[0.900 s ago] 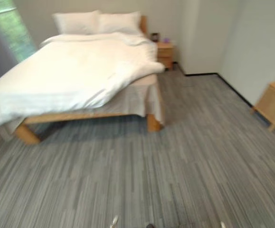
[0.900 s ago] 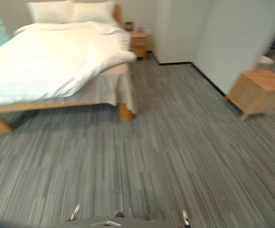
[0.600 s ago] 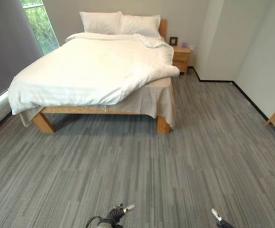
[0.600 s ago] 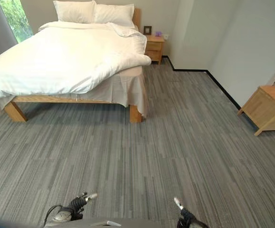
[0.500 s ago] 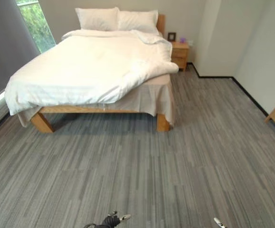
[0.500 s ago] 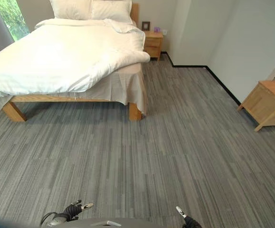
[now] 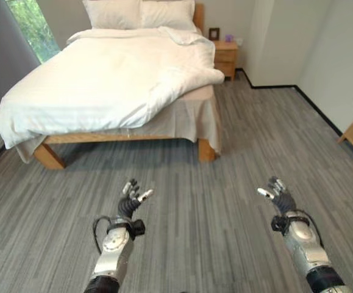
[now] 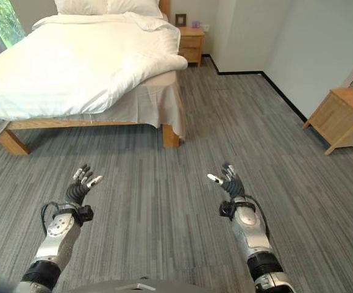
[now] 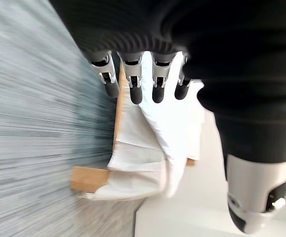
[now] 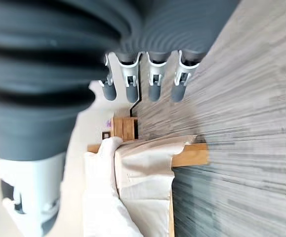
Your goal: Making the bed.
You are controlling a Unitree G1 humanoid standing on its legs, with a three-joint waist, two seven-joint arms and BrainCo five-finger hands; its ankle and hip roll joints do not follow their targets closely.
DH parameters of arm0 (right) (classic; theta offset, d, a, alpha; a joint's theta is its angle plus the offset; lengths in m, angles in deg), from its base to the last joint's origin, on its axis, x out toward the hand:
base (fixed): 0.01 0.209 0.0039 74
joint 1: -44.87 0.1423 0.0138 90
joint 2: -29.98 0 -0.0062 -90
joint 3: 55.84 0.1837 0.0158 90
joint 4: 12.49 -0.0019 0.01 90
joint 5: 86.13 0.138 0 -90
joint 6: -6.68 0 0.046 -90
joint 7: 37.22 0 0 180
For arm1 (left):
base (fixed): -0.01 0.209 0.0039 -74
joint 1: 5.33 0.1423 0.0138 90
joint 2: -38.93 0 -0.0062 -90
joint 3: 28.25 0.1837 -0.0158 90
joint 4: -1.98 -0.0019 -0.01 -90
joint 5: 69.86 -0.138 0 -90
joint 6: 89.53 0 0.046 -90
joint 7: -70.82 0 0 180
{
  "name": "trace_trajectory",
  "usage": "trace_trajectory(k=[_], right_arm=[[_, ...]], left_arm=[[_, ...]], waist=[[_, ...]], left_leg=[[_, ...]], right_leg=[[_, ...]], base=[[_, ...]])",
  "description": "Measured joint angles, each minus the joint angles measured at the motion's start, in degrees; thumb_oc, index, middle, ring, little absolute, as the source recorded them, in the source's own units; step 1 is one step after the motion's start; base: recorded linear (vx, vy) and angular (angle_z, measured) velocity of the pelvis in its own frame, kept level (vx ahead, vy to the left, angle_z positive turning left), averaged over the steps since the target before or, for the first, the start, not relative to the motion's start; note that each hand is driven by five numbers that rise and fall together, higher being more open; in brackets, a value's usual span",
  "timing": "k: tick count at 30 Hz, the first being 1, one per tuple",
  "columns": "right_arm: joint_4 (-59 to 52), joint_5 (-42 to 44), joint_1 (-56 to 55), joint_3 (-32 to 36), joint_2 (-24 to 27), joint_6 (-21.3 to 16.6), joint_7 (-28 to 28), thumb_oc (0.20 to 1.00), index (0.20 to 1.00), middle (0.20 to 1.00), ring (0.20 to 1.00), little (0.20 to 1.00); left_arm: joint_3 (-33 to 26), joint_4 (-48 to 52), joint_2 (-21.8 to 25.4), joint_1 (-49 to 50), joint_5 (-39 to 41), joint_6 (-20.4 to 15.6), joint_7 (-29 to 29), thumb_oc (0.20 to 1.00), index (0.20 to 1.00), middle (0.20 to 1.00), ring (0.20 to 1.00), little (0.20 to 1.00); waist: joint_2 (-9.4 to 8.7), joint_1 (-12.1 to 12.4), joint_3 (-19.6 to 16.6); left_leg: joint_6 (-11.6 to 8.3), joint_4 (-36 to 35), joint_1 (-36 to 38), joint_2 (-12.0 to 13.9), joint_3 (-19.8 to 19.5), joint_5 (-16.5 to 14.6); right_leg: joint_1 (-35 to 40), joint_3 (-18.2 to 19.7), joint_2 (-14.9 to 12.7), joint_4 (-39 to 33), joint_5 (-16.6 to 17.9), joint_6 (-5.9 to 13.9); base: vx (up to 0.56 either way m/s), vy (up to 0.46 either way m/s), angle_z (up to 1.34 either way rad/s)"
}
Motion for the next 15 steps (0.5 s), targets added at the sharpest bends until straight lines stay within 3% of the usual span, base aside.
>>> trace_trajectory(k=[7, 9, 10, 11, 12, 13, 14, 15], right_arm=[[-1.2, -3.2, -2.0, -3.1, 0.0, 1.8, -0.1, 1.0, 1.0, 1.0, 1.0, 1.0], [-1.5, -4.6, -1.7, -3.0, 0.1, 1.8, 0.0, 1.0, 1.0, 1.0, 1.0, 1.0], [-1.4, -4.9, -2.2, -3.1, 0.5, 2.2, -0.1, 1.0, 1.0, 1.0, 1.0, 1.0], [-0.7, -4.9, -2.2, -3.5, -0.3, 1.7, -0.1, 1.0, 1.0, 1.0, 1.0, 1.0], [-12.9, -4.8, -8.9, -3.9, -1.6, 1.1, -0.5, 1.0, 1.0, 1.0, 1.0, 1.0], [-11.4, -4.7, -10.4, -4.8, -2.6, 2.0, -1.4, 1.0, 1.0, 1.0, 1.0, 1.0], [-7.4, -4.4, -11.1, -4.5, -2.7, 2.8, -1.3, 1.0, 1.0, 1.0, 1.0, 1.0], [-4.7, -4.3, -12.1, -3.8, -2.4, 3.4, -1.1, 1.0, 1.0, 1.0, 1.0, 1.0]], left_arm=[[-0.6, -0.2, -2.2, 5.2, 0.7, 0.9, -1.2, 1.0, 1.0, 1.0, 1.0, 1.0], [-0.4, -0.9, -3.5, 5.3, 0.7, 0.9, -1.4, 1.0, 1.0, 1.0, 1.0, 1.0], [-0.6, -1.1, -3.5, 5.1, 0.7, 1.1, -1.5, 1.0, 1.0, 1.0, 1.0, 1.0], [-0.5, -1.2, -3.9, 4.7, 0.7, 1.1, -1.5, 1.0, 1.0, 1.0, 1.0, 1.0], [0.3, -1.0, -2.7, 5.0, 0.0, 1.2, -1.2, 1.0, 1.0, 1.0, 1.0, 1.0], [0.1, -2.9, -2.3, 4.3, 0.0, 2.4, -1.4, 1.0, 1.0, 1.0, 1.0, 1.0], [1.0, -3.4, -1.8, 2.9, -0.4, 2.9, -1.2, 1.0, 1.0, 1.0, 1.0, 1.0], [1.8, -3.5, -1.8, 0.7, -0.6, 2.9, -1.1, 1.0, 1.0, 1.0, 1.0, 1.0]], waist=[[0.41, 0.7, 1.3], [1.91, 1.3, 2.6], [1.74, 1.3, 3.1], [1.67, 1.5, 4.3], [1.71, -1.3, 8.5], [2.15, -4.4, 9.4], [1.64, -6.3, 9.4], [0.46, -6.3, 9.3]], left_leg=[[0.11, 0.0, -0.6, -0.4, 0.0, -0.2], [0.91, -0.2, -2.0, -0.4, 0.1, 0.0], [1.44, 0.0, -2.6, -1.5, 0.2, 0.3], [2.83, 1.7, -2.6, -3.3, 0.6, -1.2], [4.61, 20.1, -10.1, -5.9, 0.2, -15.1], [5.08, 20.6, -9.8, -5.4, -0.6, -15.5], [4.71, 18.9, -9.6, -5.5, -2.4, -15.1], [3.36, 17.0, -8.2, -5.6, -3.2, -14.4]], right_leg=[[-0.5, 0.0, -0.5, 0.0, -0.1, 0.14], [-4.6, 0.1, -1.5, 6.4, -1.7, 2.55], [-4.8, -0.1, -2.3, 4.9, -1.4, 1.72], [-7.1, 0.6, -3.0, 11.3, -2.3, 4.41], [-40.4, 4.0, -12.7, 64.3, -3.3, 9.52], [-42.3, 4.8, -12.7, 52.6, -5.6, 8.3], [-40.1, 4.4, -11.8, 33.5, -5.3, 9.77], [-37.7, 5.0, -11.3, 19.7, -4.0, 8.94]], base=[[0.03, 0.077, 0.0], [0.03, 0.166, -0.05], [0.46, 0.19, -0.05], [0.88, -0.007, -0.37], [0.83, -0.236, -0.22], [0.61, -0.265, 0.25], [0.33, -0.121, 0.89], [0.66, -0.286, 0.67]])
